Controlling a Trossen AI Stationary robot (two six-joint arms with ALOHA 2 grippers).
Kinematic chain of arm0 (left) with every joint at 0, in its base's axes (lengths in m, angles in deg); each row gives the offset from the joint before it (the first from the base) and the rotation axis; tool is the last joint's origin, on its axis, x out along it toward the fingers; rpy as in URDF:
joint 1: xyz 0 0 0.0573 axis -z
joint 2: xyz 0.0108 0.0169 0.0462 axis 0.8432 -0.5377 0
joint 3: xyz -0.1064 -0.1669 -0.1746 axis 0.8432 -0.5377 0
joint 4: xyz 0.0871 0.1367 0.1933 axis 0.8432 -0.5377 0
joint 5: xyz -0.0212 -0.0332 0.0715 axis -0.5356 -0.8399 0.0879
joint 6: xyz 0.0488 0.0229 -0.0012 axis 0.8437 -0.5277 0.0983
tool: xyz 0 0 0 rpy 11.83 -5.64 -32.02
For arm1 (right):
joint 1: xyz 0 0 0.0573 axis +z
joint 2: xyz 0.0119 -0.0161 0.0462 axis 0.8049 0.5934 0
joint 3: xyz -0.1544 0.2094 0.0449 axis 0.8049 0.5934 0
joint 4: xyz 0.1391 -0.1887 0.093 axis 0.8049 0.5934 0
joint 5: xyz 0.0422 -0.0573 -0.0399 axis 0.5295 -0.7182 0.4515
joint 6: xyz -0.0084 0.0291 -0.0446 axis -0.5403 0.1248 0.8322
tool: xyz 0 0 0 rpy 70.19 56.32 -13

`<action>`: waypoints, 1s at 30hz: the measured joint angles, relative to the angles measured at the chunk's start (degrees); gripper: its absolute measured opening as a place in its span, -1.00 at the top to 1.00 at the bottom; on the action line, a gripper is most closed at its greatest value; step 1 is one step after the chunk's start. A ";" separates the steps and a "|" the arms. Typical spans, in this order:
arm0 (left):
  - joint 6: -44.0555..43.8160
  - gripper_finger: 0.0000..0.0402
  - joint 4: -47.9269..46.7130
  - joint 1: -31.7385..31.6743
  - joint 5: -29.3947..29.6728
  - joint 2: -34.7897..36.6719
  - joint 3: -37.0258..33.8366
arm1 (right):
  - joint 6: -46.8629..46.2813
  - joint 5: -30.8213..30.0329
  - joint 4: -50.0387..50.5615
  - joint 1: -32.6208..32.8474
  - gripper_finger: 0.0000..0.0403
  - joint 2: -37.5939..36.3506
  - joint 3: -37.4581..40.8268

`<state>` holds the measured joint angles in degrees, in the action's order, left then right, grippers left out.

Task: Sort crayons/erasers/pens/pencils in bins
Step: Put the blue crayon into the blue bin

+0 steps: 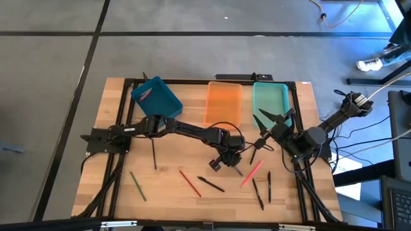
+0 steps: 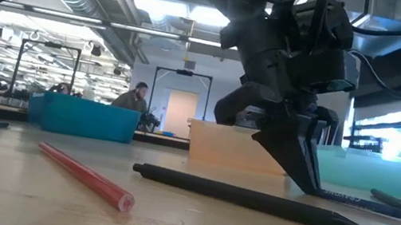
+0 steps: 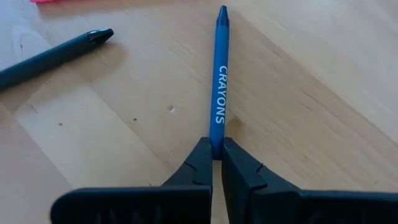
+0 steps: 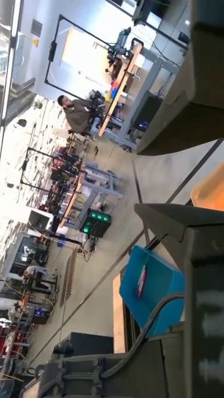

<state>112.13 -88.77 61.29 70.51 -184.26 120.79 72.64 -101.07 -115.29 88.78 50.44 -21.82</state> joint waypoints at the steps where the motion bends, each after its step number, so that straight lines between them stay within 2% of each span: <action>1: -0.72 0.98 0.02 0.02 0.00 0.02 0.00 | -0.20 0.00 0.02 0.00 0.31 0.00 0.00; 10: -2.87 0.98 0.03 0.11 0.17 1.10 -0.14 | -0.55 -0.11 0.04 0.00 0.31 0.00 0.00; 13: -4.63 0.98 -0.51 0.11 0.71 2.31 -0.33 | -1.80 -2.61 0.01 0.00 0.31 0.00 0.00; 18: -6.13 0.99 -5.48 0.21 6.21 4.73 -0.66 | -1.77 -9.99 0.00 0.00 0.31 0.00 0.00; 23: -8.46 0.99 -14.03 -0.23 11.91 7.63 -0.55 | -1.77 -10.05 -0.24 0.02 0.31 0.02 0.00; 27: -12.66 0.99 -20.40 -1.03 12.80 8.48 -0.56 | -1.75 -10.05 -0.28 0.02 0.31 0.02 0.00; 30: -14.74 0.99 -20.69 -1.13 13.17 9.25 -0.48 | -1.73 -10.05 -0.27 0.02 0.31 0.02 -0.01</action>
<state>97.39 -109.46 60.16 83.68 -175.01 120.31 70.92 -111.13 -115.56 88.80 50.46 -21.83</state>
